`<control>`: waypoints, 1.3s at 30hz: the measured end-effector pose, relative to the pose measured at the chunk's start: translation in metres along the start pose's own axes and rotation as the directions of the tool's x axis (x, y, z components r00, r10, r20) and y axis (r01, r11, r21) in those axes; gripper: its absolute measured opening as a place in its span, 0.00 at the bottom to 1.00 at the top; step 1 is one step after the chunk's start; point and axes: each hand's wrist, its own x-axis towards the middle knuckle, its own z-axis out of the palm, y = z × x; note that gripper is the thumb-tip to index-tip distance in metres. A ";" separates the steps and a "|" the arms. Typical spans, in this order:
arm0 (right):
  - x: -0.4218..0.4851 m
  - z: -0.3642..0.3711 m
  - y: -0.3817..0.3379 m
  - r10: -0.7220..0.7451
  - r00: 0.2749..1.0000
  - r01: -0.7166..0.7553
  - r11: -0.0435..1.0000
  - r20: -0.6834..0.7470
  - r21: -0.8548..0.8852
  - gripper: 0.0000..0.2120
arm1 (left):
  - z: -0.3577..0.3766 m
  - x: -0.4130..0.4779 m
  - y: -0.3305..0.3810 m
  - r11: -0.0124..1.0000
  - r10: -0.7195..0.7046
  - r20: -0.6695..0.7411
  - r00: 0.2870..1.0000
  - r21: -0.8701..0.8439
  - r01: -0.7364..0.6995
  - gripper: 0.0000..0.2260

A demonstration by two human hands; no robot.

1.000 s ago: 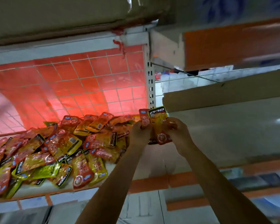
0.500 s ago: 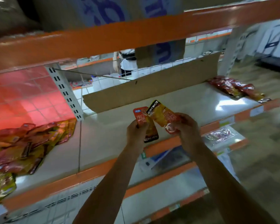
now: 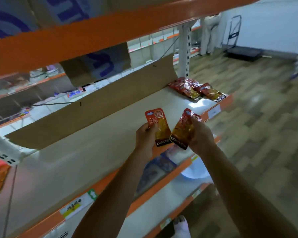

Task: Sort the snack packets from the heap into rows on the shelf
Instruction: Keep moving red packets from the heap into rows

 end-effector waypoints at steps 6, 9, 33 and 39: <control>0.076 -0.017 -0.049 -0.041 0.997 0.048 0.990 0.058 -0.132 0.11 | 0.083 0.074 0.011 0.999 -0.019 0.027 0.999 -0.031 0.020 0.08; 0.114 -0.020 -0.068 -0.048 0.998 0.056 0.982 0.049 -0.181 0.12 | 0.115 0.109 0.018 0.998 -0.049 0.037 0.998 -0.043 0.051 0.08; 0.291 -0.032 -0.176 -0.020 0.989 0.058 0.962 0.144 -0.265 0.18 | 0.224 0.195 -0.005 0.982 -0.069 -0.278 0.958 0.151 0.115 0.06; 0.304 -0.040 -0.178 0.050 0.978 0.026 0.934 0.201 -0.356 0.17 | 0.234 0.191 0.000 0.973 -0.022 -0.389 0.921 0.202 0.108 0.03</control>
